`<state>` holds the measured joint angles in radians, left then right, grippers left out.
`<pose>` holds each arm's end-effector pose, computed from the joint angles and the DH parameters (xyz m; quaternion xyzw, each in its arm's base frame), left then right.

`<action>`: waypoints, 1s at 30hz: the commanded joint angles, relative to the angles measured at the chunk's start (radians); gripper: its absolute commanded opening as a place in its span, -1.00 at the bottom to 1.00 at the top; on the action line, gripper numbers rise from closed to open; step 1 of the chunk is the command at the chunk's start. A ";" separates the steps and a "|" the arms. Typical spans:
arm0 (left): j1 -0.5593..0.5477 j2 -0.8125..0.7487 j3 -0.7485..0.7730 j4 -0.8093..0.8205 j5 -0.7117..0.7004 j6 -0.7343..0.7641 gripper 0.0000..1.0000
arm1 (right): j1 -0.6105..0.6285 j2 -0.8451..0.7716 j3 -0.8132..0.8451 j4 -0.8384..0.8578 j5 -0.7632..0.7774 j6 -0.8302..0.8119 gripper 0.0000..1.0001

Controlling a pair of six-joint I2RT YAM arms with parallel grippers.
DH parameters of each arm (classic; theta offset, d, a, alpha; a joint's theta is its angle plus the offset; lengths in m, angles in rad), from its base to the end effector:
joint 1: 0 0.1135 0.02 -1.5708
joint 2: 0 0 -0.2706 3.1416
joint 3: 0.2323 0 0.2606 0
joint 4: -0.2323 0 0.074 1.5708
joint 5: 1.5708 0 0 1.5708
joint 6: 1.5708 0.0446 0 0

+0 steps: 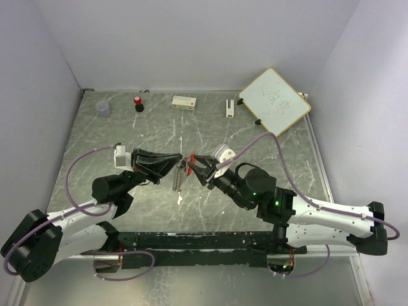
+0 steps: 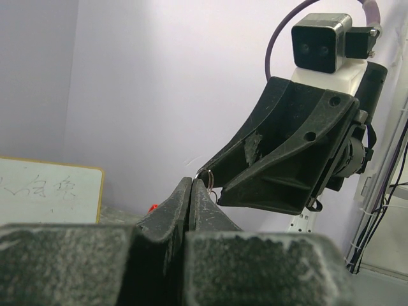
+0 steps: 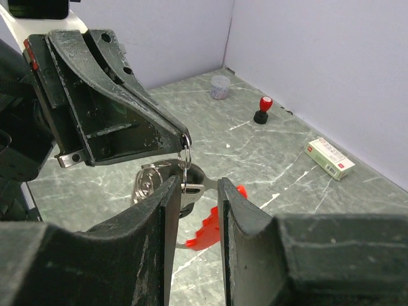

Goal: Remove the keys from the keyring

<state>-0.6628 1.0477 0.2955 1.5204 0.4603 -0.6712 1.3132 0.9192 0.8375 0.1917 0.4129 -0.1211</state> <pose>0.1399 -0.1343 0.2976 0.2084 0.3812 -0.6245 0.6491 0.0753 0.2156 0.3804 -0.3141 0.5925 0.2961 0.6801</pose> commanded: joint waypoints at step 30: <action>-0.006 -0.011 0.013 0.289 -0.009 -0.035 -0.86 | 0.005 0.079 0.020 0.046 -0.050 -0.008 -1.00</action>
<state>-0.6628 1.0462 0.2955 1.5211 0.4603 -0.6888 1.3132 0.9905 0.8356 0.2234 0.3870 -0.1284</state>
